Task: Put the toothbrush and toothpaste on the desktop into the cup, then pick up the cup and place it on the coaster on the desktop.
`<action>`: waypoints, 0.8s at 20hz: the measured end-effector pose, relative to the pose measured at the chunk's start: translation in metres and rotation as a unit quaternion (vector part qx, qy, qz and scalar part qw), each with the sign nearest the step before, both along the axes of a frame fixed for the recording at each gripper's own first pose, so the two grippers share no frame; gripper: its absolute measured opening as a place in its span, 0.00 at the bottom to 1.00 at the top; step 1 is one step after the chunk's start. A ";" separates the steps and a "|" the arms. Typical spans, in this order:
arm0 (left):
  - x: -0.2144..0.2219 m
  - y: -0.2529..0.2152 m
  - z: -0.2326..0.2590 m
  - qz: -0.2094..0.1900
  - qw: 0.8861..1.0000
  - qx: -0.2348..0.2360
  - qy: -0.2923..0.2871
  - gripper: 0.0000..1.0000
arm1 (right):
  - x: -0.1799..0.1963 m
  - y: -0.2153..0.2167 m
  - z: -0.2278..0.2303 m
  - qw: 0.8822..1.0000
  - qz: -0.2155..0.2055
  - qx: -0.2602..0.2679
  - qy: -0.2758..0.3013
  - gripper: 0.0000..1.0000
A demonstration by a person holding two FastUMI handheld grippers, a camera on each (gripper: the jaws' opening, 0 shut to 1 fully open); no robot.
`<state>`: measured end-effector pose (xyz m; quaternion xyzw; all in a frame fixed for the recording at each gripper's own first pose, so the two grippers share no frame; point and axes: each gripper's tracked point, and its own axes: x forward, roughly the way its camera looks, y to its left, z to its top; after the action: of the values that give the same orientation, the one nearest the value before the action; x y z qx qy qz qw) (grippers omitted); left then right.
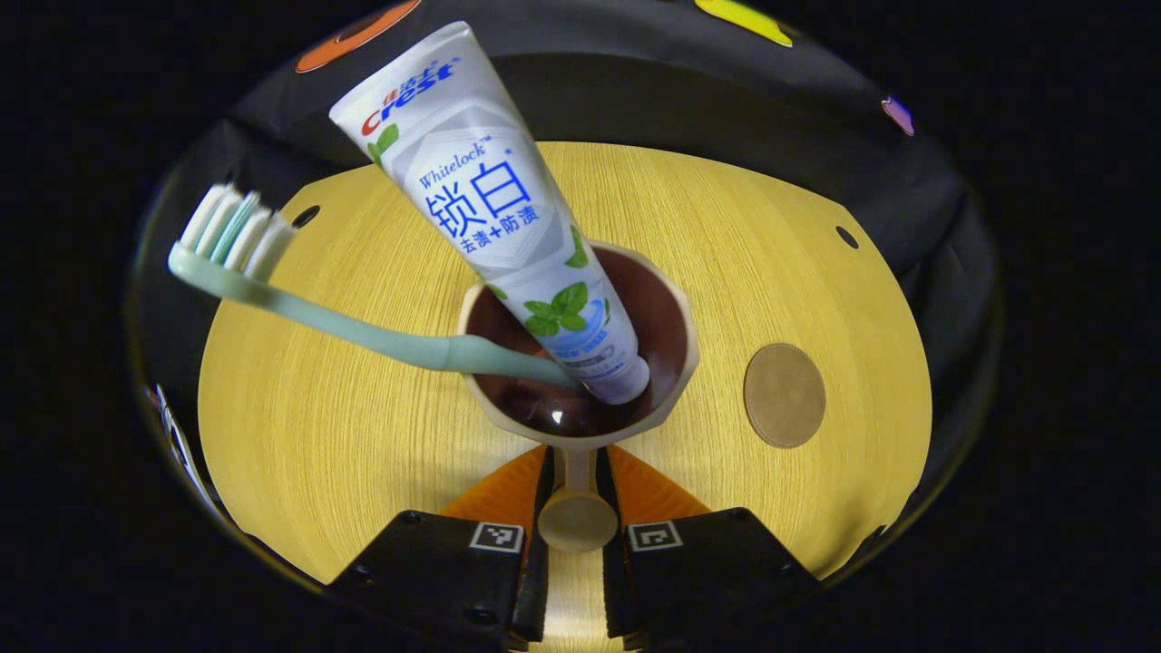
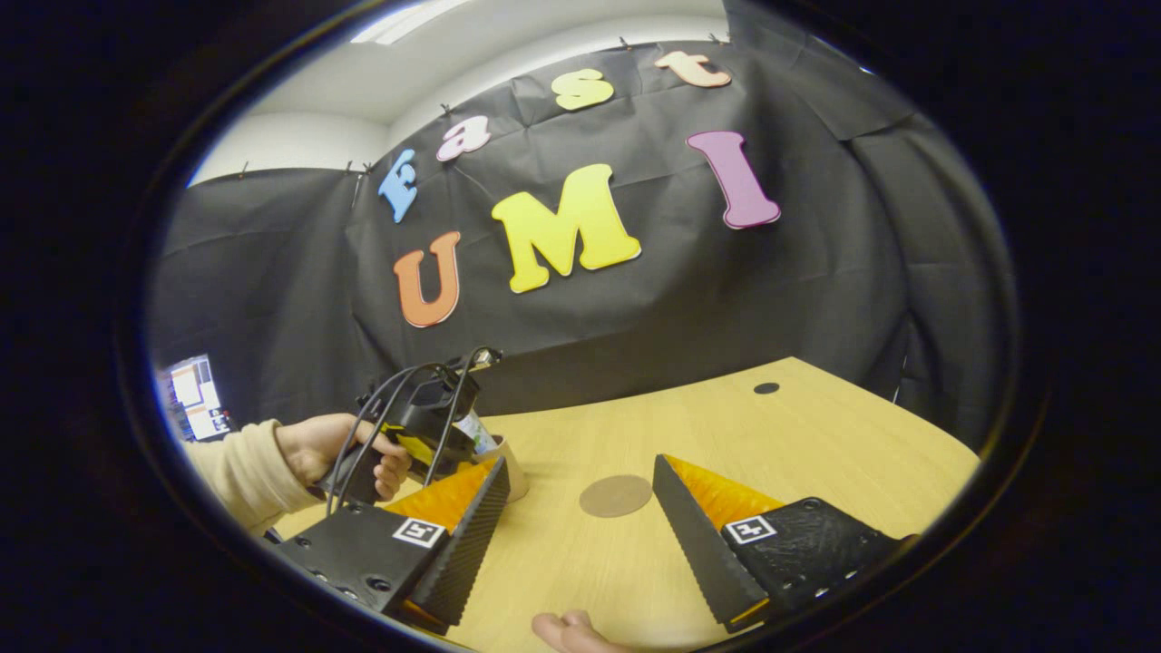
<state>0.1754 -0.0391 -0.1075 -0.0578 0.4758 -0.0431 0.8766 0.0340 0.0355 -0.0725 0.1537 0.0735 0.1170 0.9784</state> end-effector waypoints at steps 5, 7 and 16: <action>0.004 -0.001 0.014 0.006 1.000 0.009 -0.024 0.26 | -0.005 -0.001 0.000 1.000 -0.003 -0.003 -0.008 0.96; 0.002 0.000 0.015 0.006 0.999 0.011 -0.035 0.29 | -0.004 0.000 -0.001 1.000 -0.003 -0.006 -0.007 0.93; -0.023 0.003 0.060 -0.066 0.991 0.056 -0.100 0.25 | -0.008 -0.022 -0.013 0.999 -0.027 -0.039 -0.011 0.96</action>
<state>0.1526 -0.0365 -0.0471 0.0271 0.3903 -0.0799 0.9168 0.0260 0.0136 -0.0854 0.1159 0.0631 0.0894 0.9872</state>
